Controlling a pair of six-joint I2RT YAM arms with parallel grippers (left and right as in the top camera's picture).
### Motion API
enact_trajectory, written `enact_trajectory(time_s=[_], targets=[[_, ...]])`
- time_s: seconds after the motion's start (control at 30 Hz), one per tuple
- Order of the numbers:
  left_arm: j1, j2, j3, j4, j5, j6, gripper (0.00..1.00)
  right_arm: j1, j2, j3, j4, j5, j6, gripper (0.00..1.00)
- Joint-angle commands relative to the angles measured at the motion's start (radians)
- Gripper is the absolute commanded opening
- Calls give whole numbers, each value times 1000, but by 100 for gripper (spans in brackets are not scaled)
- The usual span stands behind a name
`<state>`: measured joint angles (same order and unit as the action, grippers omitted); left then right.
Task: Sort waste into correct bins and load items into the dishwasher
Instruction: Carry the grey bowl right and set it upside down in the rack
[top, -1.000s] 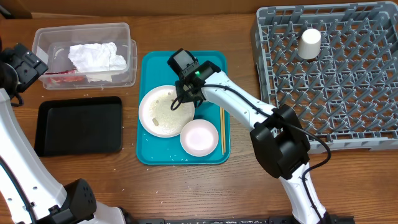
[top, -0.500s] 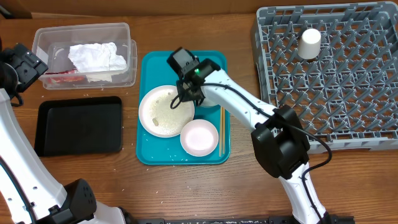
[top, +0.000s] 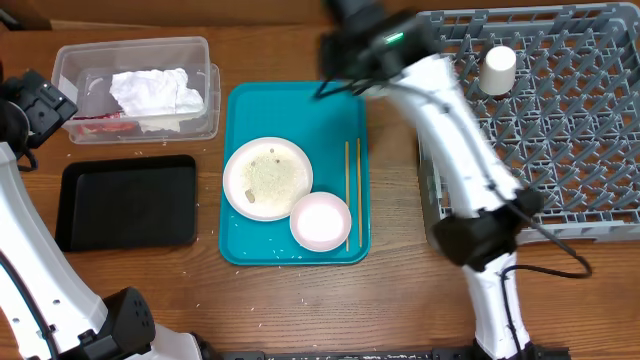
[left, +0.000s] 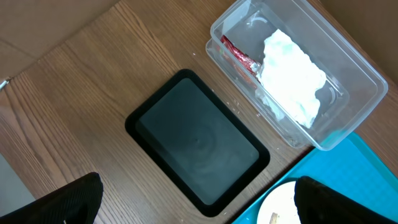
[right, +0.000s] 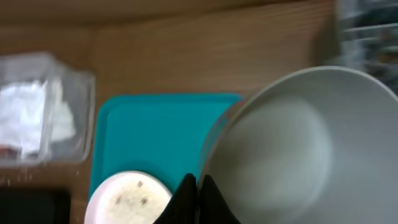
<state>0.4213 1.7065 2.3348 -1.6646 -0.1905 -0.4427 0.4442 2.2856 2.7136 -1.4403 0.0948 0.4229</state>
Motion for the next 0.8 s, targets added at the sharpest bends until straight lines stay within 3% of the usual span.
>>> enact_trajectory(time_s=[0.0,0.13,0.23,0.4,0.53,0.77], targets=[[4,-12,0,0,4,-10,100,-161,-67,117,-92,8,26,4],[4,-12,0,0,4,-10,100,-365,-77,150,-239,-72,6,4],[4,-12,0,0,4,-10,100,-513,-72,97,-254,-385,-148,4],[4,-12,0,0,4,-10,100,-700,-64,-51,-253,-828,-245,4],[4,-12,0,0,4,-10,100,-800,-64,-197,-254,-1182,-407,4],[4,-12,0,0,4,-10,100,-873,-64,-459,-163,-1414,-509,4]])
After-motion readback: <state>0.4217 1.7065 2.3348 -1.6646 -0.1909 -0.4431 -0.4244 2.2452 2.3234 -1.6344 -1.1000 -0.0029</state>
